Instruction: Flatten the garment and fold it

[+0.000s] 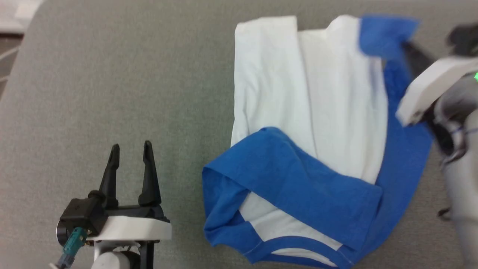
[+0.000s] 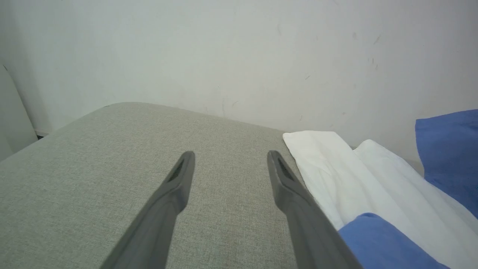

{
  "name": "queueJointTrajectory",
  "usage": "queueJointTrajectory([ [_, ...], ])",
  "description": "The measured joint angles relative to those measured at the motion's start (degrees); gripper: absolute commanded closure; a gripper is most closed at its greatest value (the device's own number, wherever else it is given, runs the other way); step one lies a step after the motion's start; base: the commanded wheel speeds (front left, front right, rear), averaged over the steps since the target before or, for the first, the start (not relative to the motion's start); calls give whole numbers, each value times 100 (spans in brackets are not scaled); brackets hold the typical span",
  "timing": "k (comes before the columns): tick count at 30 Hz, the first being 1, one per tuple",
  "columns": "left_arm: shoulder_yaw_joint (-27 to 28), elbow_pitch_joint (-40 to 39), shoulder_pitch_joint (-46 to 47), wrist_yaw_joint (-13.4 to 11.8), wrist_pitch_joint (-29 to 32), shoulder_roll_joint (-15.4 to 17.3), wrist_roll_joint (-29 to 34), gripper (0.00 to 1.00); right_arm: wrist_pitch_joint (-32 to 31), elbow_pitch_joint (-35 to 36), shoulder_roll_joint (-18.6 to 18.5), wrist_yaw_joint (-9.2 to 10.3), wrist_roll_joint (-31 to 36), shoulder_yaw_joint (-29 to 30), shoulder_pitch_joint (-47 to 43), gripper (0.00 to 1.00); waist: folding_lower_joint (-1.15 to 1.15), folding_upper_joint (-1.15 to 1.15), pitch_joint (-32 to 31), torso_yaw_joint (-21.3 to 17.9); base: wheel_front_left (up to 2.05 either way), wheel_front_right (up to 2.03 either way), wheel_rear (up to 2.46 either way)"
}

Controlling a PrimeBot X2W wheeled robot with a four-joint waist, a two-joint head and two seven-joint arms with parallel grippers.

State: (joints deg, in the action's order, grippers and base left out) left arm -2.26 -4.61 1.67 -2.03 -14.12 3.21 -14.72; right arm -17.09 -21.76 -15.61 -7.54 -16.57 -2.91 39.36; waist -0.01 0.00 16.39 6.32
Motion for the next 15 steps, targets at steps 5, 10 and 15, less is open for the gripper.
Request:
queueJointTrajectory([
  [5, 20, -8, -169, -22, 138, 45, -32, 0, -214, 1363, 432, 0, -78, -554, -1140, 100, -1, 0, -576, -153, 0, 0, 0],
  [10, 37, -51, -352, -65, 244, 81, -43, 0, -460, 2249, 913, 0, -215, -1163, -2014, 100, -1, 0, -1035, -297, 0, 0, 0],
  [15, 1, -64, -405, -102, 327, 89, -48, 0, -479, 2184, 1204, 0, -461, -1818, -2351, 100, 0, 0, -1299, -412, 0, 0, 0],
])
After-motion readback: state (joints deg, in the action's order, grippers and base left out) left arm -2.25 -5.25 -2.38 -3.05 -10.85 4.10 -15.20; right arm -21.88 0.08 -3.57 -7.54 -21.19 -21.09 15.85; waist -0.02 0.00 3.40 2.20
